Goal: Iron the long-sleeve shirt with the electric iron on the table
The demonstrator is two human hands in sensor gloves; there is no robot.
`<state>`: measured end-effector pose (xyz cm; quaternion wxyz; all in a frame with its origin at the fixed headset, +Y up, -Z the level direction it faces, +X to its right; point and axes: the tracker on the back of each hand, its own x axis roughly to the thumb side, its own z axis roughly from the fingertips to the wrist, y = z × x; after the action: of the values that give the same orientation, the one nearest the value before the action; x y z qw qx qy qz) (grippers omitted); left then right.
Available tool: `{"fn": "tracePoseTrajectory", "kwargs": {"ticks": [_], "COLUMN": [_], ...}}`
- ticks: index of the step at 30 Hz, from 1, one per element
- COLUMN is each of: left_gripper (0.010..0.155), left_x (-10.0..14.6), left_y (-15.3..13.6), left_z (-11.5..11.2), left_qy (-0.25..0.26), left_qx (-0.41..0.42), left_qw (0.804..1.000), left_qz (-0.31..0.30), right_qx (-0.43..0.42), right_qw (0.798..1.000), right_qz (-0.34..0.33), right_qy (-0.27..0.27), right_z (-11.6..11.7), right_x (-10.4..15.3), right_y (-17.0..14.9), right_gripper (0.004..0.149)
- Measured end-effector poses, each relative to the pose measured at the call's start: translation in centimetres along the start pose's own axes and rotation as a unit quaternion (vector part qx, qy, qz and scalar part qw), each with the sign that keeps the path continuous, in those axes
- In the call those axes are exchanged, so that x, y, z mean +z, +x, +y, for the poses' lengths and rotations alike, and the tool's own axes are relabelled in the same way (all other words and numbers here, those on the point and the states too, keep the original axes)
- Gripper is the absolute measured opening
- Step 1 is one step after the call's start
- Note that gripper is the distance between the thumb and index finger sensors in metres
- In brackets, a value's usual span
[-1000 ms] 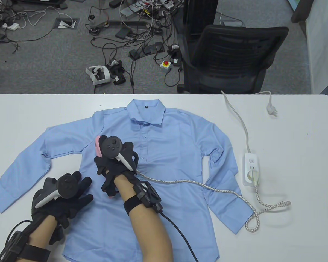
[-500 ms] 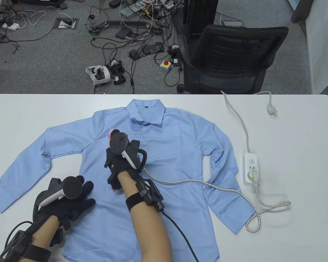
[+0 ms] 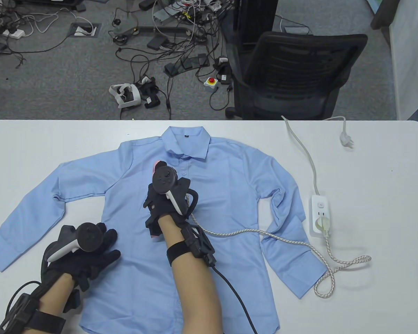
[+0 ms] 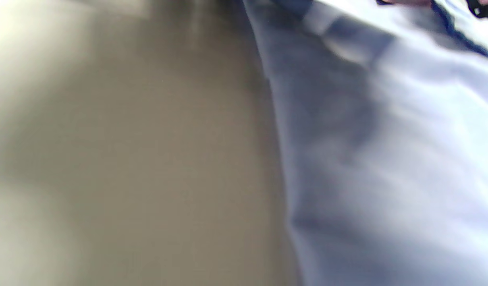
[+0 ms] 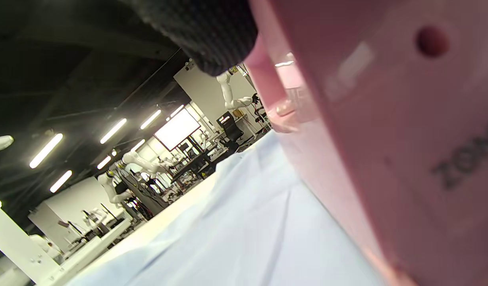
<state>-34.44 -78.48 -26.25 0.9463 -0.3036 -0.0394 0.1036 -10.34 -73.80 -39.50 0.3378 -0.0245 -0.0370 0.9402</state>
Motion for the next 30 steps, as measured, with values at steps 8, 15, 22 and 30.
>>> {"fn": "tracePoseTrajectory", "kwargs": {"ticks": [8, 15, 22, 30], "left_gripper": [0.066, 0.063, 0.063, 0.073], "left_x": [1.3, 1.8, 1.4, 0.7], "left_y": [-2.6, -4.7, -4.5, -2.9], "left_z": [1.6, 1.8, 1.6, 1.0], "left_qy": [0.078, 0.089, 0.078, 0.070], "left_qx": [0.055, 0.101, 0.091, -0.026], "left_qw": [0.995, 0.990, 0.992, 0.994], "left_qz": [0.022, 0.043, 0.044, 0.082], "right_qx": [-0.022, 0.004, 0.050, 0.164], "right_qw": [0.994, 0.983, 0.976, 0.961], "right_qz": [-0.097, -0.147, -0.140, -0.132], "right_qy": [0.048, 0.113, 0.158, 0.178], "right_z": [0.1, 3.6, 4.9, 5.2], "right_x": [4.8, 9.6, 11.1, 10.0], "right_y": [4.2, 6.2, 6.7, 8.1], "right_gripper": [0.069, 0.068, 0.073, 0.077]}}
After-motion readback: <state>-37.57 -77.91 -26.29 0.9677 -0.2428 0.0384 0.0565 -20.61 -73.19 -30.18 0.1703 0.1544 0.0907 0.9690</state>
